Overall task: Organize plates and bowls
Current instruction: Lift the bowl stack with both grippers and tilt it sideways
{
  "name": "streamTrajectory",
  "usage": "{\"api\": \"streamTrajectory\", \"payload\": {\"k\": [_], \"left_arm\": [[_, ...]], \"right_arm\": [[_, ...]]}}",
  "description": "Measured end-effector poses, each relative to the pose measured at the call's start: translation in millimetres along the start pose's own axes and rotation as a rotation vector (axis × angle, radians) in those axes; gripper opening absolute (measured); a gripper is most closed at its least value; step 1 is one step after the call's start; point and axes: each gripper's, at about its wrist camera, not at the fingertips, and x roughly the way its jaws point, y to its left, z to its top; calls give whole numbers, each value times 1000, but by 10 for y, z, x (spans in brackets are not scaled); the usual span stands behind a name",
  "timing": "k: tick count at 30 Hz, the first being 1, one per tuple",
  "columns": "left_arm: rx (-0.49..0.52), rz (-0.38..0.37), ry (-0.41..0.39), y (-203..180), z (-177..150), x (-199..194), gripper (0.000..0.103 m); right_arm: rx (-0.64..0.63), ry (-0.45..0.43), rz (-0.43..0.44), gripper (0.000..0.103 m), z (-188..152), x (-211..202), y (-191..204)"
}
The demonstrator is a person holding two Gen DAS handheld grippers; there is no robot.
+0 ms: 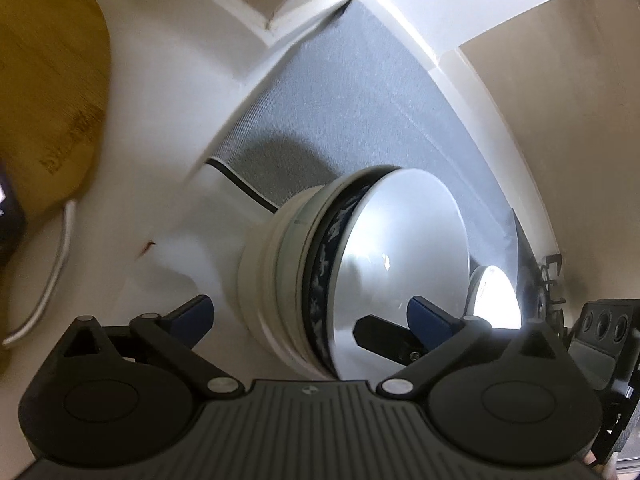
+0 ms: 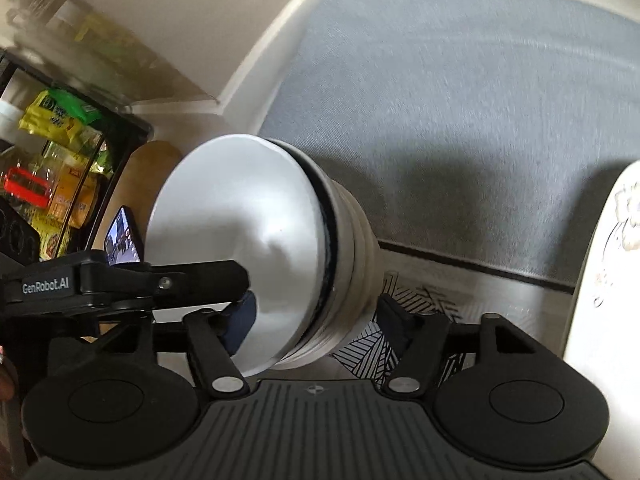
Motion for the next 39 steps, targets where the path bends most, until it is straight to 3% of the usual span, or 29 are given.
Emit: {"api": "streamTrajectory", "payload": {"k": [5, 15, 23, 34, 39], "left_arm": [[25, 68, -35, 3, -47, -95, 103], [12, 130, -54, 125, -44, -57, 103], [21, 203, -117, 113, -27, 36, 103], [-7, 150, -150, 214, 19, 38, 103], [9, 129, -201, 237, -39, 23, 103]], "right_arm": [[-19, -24, -29, 77, 27, -34, 15], [-5, -47, -70, 79, 78, -38, -5], [-10, -61, -83, 86, 133, 14, 16], [80, -38, -64, 88, 187, 146, -140], [110, -31, -38, 93, 160, 181, -243]]}}
